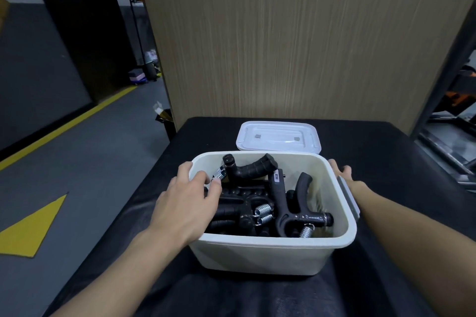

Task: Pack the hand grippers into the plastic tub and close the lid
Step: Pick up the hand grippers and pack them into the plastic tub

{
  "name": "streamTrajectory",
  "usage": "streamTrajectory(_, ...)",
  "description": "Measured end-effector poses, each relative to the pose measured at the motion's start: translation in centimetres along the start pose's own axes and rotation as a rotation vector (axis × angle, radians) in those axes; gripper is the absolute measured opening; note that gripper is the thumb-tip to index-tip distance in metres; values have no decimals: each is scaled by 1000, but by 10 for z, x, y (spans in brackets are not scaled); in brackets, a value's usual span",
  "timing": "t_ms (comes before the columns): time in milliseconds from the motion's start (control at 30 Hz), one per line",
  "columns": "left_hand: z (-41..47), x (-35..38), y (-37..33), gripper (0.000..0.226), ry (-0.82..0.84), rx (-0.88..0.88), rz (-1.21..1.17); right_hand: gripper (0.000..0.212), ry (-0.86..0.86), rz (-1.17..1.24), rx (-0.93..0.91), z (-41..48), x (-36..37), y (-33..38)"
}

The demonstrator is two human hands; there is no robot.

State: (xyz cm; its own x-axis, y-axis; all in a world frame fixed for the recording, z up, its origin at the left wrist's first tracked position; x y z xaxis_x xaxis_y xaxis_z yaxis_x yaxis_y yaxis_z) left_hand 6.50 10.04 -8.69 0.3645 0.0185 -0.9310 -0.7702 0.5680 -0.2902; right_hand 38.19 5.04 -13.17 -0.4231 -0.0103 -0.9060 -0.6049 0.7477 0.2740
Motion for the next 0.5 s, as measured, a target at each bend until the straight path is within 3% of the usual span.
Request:
streamTrajectory(100, 0, 0, 0, 41, -7, 7, 3, 62, -31, -63, -16, 2, 13, -6)
streamTrajectory(167, 0, -1, 0, 41, -5, 3, 5, 73, -51, 94, 24, 2, 12, -19)
streamTrajectory(233, 1, -1, 0, 41, 1, 1, 1, 61, -163, 75, 0, 2, 7, -27)
streamTrajectory(333, 0, -1, 0, 40, 5, 7, -7, 22, -290, 268, 9, -10, -14, -42)
streamTrajectory(500, 0, -2, 0, 38, 13, 5, -22, 45, -481, 657, -85, -48, -76, -55)
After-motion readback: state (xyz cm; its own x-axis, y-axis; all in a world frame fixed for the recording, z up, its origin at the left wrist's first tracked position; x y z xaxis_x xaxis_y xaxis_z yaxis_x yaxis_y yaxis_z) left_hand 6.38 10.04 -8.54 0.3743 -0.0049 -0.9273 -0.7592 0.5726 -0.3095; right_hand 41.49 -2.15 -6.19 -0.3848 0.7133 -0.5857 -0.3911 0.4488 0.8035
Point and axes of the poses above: each hand's wrist, its own z-axis towards the middle knuckle, its own x-axis out of the palm, y = z × x, the point moved 5 cm from there along z, towards the middle knuckle, and after that the axes turned 14 degrees about x, right-handed, at the moved point
